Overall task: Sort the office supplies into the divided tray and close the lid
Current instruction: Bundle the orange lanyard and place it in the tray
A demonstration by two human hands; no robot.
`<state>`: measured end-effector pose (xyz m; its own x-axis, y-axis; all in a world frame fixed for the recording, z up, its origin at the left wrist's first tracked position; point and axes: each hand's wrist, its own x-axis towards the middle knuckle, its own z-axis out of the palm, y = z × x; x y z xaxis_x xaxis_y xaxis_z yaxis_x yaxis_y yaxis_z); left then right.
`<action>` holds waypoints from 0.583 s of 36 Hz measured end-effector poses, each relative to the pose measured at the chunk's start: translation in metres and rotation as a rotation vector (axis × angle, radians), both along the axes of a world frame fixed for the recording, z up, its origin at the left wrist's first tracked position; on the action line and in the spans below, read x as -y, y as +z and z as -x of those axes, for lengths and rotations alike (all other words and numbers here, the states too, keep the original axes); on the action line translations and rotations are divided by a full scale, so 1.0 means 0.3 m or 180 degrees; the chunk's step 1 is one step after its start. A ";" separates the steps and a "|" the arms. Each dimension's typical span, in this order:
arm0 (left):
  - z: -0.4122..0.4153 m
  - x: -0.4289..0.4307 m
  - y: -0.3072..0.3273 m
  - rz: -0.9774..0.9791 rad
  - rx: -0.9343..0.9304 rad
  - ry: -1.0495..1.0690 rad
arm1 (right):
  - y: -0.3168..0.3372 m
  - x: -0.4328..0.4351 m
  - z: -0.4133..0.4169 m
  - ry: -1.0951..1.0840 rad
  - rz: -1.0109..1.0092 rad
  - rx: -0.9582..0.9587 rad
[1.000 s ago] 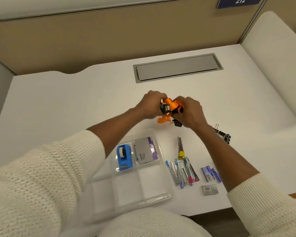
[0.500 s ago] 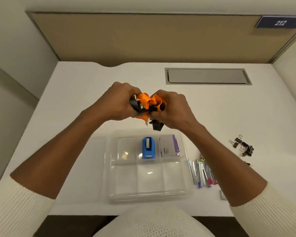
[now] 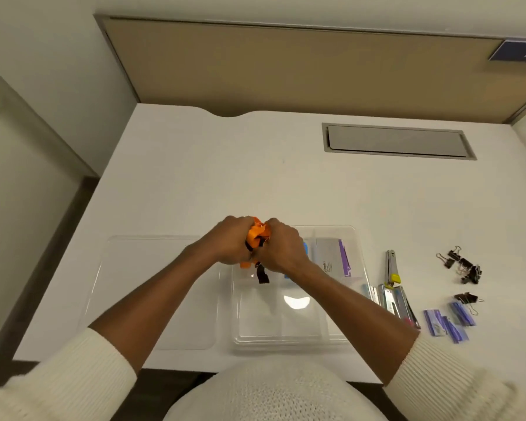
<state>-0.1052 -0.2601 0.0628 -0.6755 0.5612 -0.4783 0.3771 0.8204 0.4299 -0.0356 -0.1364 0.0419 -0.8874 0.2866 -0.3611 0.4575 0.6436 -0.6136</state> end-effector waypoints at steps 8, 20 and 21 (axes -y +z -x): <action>-0.001 0.020 -0.042 0.0171 -0.0511 -0.0377 | 0.036 0.000 -0.043 0.0336 -0.0258 0.0060; 0.007 0.029 -0.097 -0.0177 -0.0780 -0.0588 | -0.121 -0.002 -0.109 0.1487 -0.1244 -0.0356; -0.001 0.025 -0.112 -0.0138 -0.0777 -0.0714 | -0.135 -0.002 -0.107 0.1542 -0.1290 -0.0415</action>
<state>-0.1049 -0.2677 0.0290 -0.6244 0.7252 -0.2902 0.6425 0.6881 0.3372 -0.0034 -0.1357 0.0013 -0.9798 -0.0665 -0.1888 -0.0049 0.9509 -0.3095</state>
